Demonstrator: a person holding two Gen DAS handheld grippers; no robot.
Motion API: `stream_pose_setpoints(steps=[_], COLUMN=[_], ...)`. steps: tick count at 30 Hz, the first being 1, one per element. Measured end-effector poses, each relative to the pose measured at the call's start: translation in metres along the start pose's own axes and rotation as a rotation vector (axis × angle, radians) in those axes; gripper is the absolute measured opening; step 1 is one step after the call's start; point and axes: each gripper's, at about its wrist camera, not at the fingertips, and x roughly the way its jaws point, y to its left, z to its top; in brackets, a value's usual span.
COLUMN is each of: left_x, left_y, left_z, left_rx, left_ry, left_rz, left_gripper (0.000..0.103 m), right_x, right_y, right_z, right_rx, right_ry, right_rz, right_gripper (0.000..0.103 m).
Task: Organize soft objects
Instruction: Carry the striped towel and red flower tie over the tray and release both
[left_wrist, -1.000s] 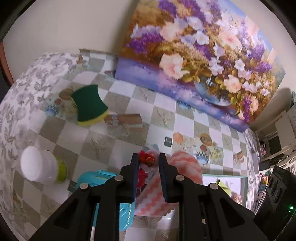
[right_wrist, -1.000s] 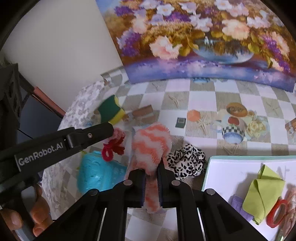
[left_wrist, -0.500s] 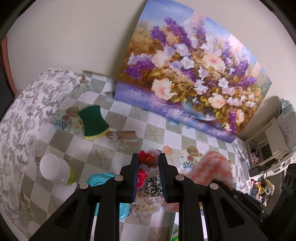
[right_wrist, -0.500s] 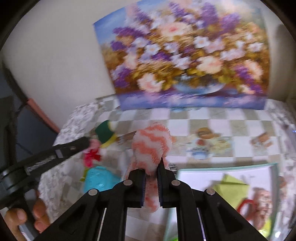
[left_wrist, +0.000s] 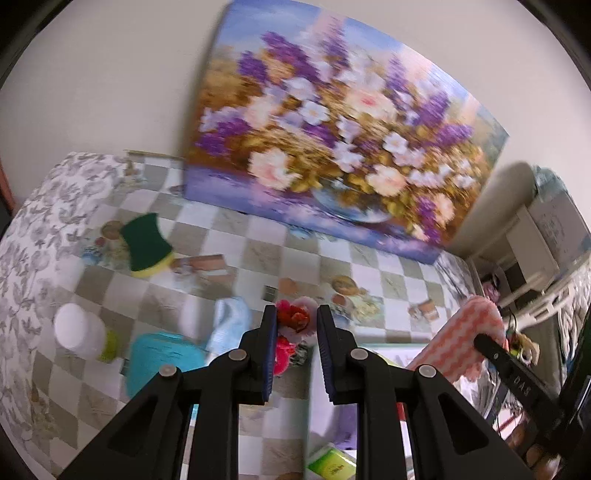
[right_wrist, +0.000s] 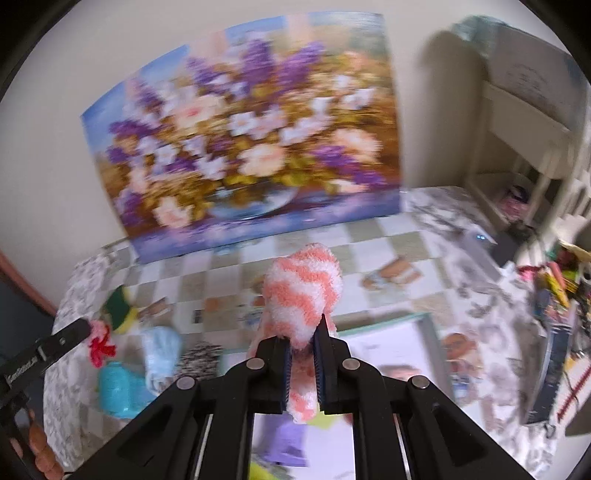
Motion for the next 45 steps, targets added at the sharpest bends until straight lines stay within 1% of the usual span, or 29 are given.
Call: stream_pose_setpoints(steps=[3,6,8,13,17,19,25,33,37,40,42,45], left_x=[0.011,0.022,0.033,0.063,0.089,0.104,0.134,0.158,0.164,0.165,0.163,0.153], left_y=[-0.019,-0.037,-0.050,-0.069,-0.073,-0.071,-0.063,-0.060,-0.060,-0.060,-0.060,-0.061], left_z=[-0.006,-0.011,-0.017,-0.031,-0.043,-0.050,-0.066,-0.080,-0.084,-0.083,-0.080,-0.073], left_rx=[0.028,0.061,0.087,0.130,0.144,0.132,0.099,0.084,0.081,0.066,0.053,0.057], left_ry=[0.033,0.070,0.105,0.193,0.270,0.318,0.410,0.481,0.494,0.501,0.501,0.476], left_rz=[-0.025,-0.045,-0.057,-0.051,-0.038,-0.042,-0.035,-0.016,-0.011,-0.016,-0.023,-0.024], left_gripper=[0.022,0.022,0.022,0.022,0.022,0.022,0.022,0.023,0.024,0.024,0.027,0.029], right_x=[-0.005,-0.004,-0.001,0.019,0.045,0.058,0.093,0.120,0.123,0.123,0.120,0.108], right_y=[-0.026,-0.044,-0.053,-0.070,-0.075,-0.076,-0.080,-0.088,-0.089,-0.090,-0.087,-0.082], right_z=[-0.001,-0.002,-0.001,-0.007,-0.016,-0.022,-0.041,-0.058,-0.060,-0.060,-0.056,-0.048], right_rx=[0.041,0.064,0.079,0.102,0.110,0.113,0.118,0.134,0.131,0.134,0.128,0.113], right_ry=[0.000,0.011,0.024,0.079,0.156,0.194,0.297,0.380,0.388,0.395,0.383,0.351], right_rz=[-0.042,-0.089,-0.092,-0.141,-0.131,-0.122,-0.133,-0.157,-0.166,-0.168,-0.168,-0.175], right_gripper=[0.011,0.011,0.011,0.011,0.011,0.011,0.011,0.011,0.011,0.015,0.015,0.022])
